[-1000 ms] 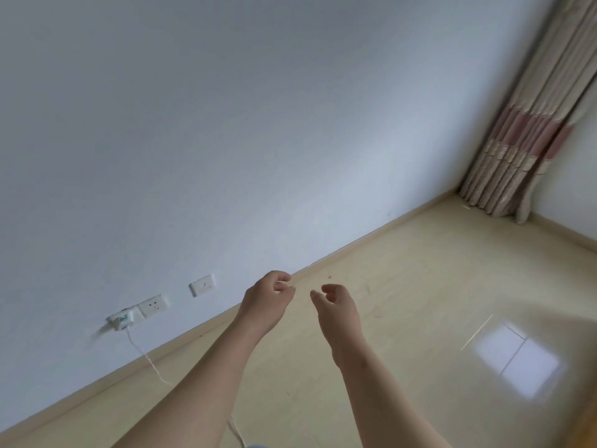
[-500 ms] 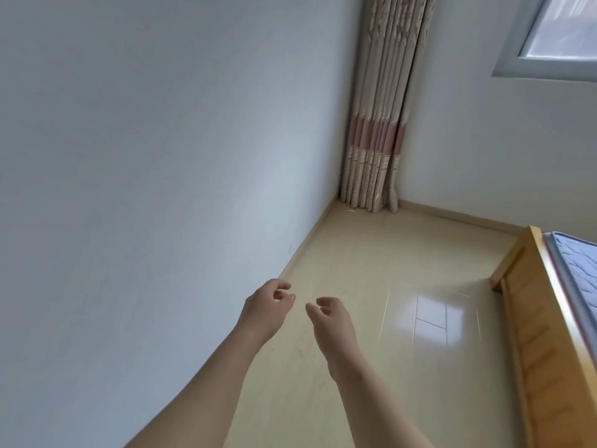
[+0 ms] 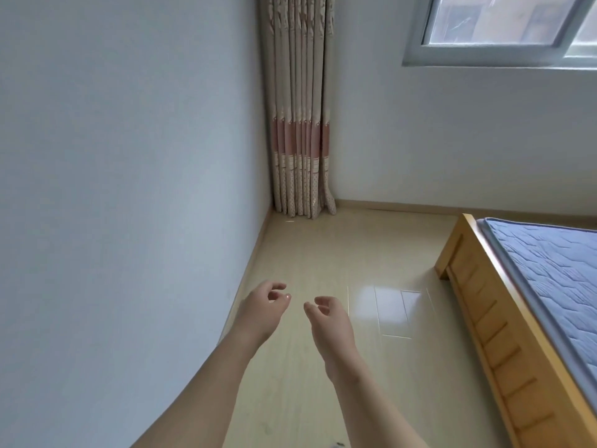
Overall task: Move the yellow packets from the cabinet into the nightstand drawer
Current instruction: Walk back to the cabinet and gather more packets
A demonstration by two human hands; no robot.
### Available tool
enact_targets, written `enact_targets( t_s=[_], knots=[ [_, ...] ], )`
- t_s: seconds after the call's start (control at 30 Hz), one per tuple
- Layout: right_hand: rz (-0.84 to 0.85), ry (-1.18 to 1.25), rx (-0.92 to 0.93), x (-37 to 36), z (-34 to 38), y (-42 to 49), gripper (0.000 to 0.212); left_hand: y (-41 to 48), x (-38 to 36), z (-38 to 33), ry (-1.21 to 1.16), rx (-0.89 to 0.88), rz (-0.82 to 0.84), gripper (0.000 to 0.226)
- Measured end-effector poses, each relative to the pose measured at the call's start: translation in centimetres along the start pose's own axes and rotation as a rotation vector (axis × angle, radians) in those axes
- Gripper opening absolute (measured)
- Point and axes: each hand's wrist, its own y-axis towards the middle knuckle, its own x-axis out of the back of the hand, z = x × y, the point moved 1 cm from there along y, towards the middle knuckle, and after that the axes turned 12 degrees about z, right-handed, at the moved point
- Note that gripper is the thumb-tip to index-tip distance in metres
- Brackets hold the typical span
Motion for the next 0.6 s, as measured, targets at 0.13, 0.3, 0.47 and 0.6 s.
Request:
enact_targets(
  t_s=[0.13, 0.3, 0.47, 0.6],
  knots=[
    [-0.045, 0.005, 0.023, 4.4, 3.3, 9.1, 0.034, 10.1, -1.5, -3.7, 0.004, -0.031, 0.019, 0.019],
    [-0.129, -0.033, 0.049, 12.2, 8.8, 19.3, 0.032, 22.3, -4.1, -10.0, -0.012, -0.034, 0.053, 0.016],
    [-0.177, 0.000, -0.002, 17.8, 11.6, 26.7, 0.032, 32.0, -7.1, -14.6, -0.052, -0.071, 0.140, 0.014],
    [-0.269, 0.007, -0.021, 23.2, 13.7, 34.5, 0.031, 41.6, -10.2, -17.3, -0.092, -0.061, 0.204, 0.014]
  ],
)
